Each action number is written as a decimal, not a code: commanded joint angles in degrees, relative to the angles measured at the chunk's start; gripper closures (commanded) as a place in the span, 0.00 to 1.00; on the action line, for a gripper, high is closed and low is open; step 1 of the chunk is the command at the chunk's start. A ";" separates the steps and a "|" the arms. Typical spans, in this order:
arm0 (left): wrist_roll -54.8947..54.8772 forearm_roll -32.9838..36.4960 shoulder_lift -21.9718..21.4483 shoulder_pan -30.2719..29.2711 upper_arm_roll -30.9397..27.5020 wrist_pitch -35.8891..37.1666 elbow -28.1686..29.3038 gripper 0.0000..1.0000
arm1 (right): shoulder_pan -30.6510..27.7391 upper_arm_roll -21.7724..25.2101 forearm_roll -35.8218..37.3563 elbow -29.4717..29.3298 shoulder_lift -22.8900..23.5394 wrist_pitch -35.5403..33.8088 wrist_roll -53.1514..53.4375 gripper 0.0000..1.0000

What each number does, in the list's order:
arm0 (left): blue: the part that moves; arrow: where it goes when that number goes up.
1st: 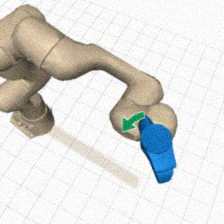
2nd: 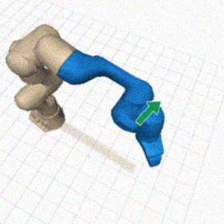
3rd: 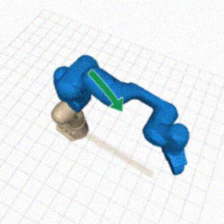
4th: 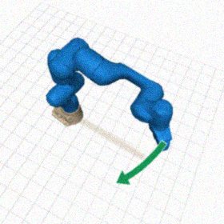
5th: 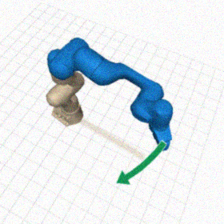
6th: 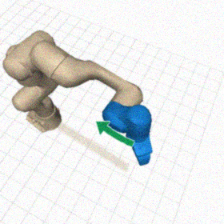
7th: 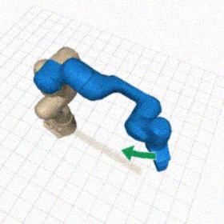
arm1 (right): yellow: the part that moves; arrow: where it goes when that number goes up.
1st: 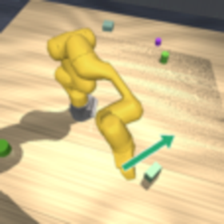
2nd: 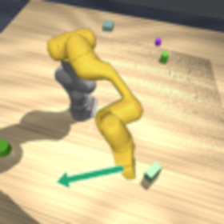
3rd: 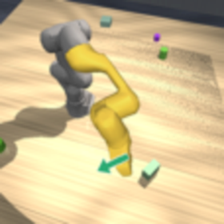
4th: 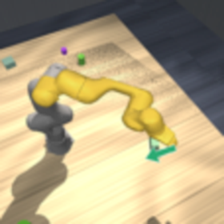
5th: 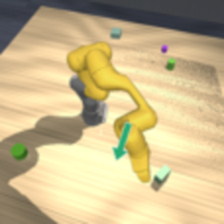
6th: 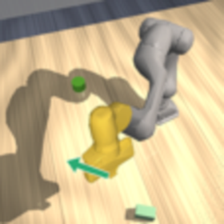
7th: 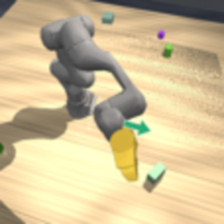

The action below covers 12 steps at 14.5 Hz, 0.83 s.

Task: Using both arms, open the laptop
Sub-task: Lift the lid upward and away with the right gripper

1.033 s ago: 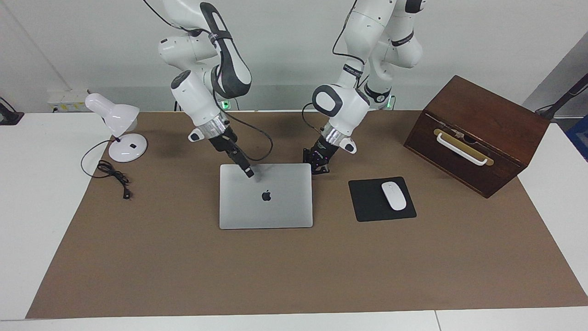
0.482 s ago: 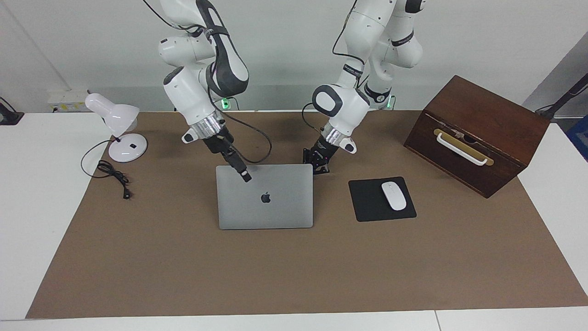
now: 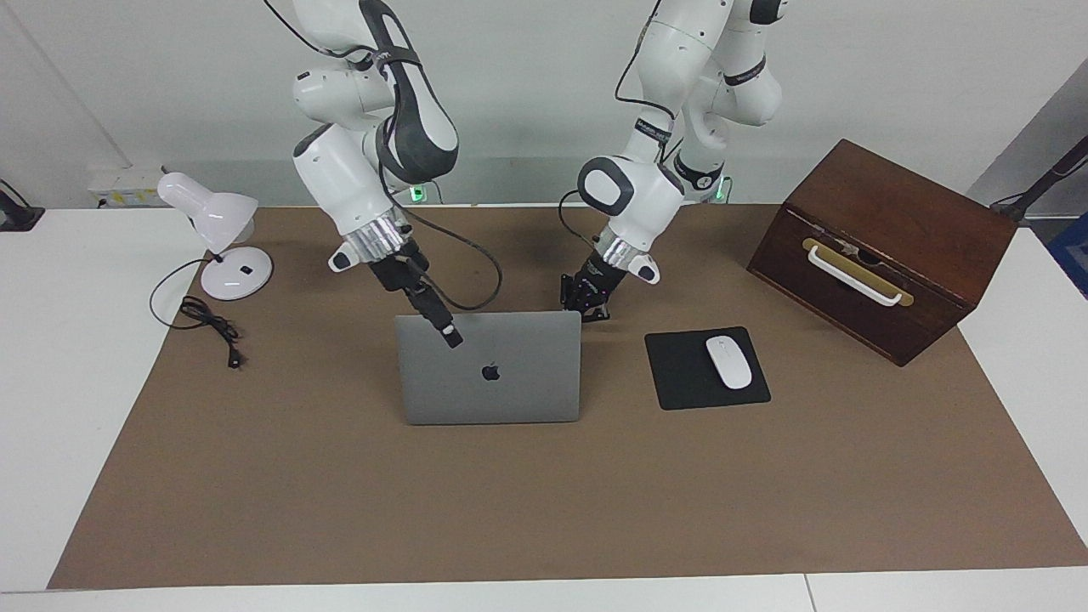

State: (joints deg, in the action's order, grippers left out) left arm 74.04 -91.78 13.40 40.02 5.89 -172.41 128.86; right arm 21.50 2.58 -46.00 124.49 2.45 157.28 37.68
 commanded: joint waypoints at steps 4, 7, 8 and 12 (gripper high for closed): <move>-0.65 -1.03 2.16 0.94 -0.53 -1.87 -0.98 1.00 | -0.14 1.55 -1.64 -5.75 3.09 -1.09 -3.58 0.00; -0.65 -1.03 2.16 1.03 -0.53 -1.87 -0.98 1.00 | -0.14 2.78 -1.55 -9.08 4.58 -2.93 -3.75 0.00; -0.65 -1.03 2.16 1.03 -0.53 -1.87 -0.98 1.00 | -0.14 3.22 -1.55 -10.40 5.02 -3.37 -3.75 0.00; -0.65 -1.03 2.16 1.03 -0.53 -1.87 -0.98 1.00 | -0.23 4.10 -1.46 -13.75 6.60 -4.52 -3.75 0.00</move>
State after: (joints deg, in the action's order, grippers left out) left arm 74.04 -91.78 13.41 40.09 5.89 -172.58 128.85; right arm 21.48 6.04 -46.00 114.02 7.14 154.03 36.58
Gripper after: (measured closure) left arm 0.991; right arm 0.000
